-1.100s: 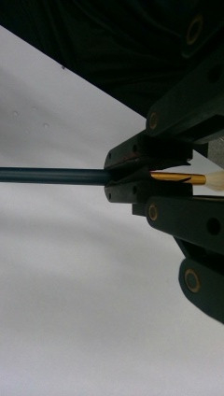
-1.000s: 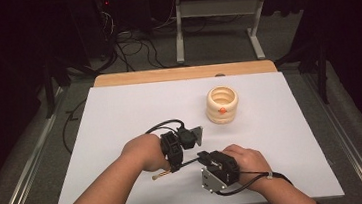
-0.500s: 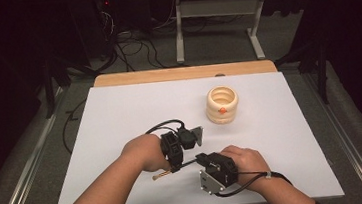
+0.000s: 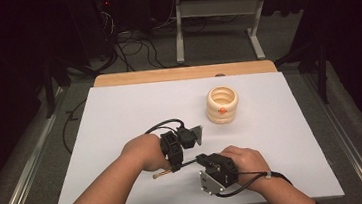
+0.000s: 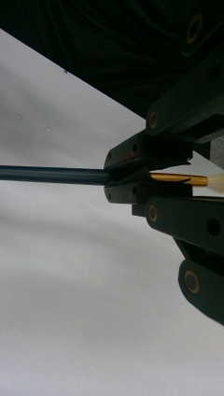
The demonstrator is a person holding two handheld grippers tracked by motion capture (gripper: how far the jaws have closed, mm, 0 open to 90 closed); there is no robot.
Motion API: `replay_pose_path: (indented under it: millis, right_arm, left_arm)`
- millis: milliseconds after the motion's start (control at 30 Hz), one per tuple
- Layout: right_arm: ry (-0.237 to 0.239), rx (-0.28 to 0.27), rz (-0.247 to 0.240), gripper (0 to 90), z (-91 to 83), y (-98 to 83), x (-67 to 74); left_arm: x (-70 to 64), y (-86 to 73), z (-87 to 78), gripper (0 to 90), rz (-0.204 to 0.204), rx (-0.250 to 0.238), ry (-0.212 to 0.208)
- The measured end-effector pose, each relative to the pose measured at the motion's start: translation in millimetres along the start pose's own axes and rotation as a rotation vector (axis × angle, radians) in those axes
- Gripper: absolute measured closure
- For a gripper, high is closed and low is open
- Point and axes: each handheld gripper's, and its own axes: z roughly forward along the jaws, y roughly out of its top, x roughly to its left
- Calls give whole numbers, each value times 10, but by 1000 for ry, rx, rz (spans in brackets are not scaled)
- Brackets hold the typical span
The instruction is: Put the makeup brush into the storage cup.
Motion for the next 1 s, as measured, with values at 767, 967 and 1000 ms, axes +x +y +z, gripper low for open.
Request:
replay_pose_path:
  millis: [767,967,1000]
  right_arm:
    - [11,17,-11,878,-1,-1,17]
    - [6,18,-17,879,7,-12,6]
    - [5,20,-19,878,9,-13,7]
  left_arm:
    - [32,12,23,592,-47,16,27]
    - [53,-6,14,460,-64,2,41]
    - [59,-9,15,439,-68,2,49]
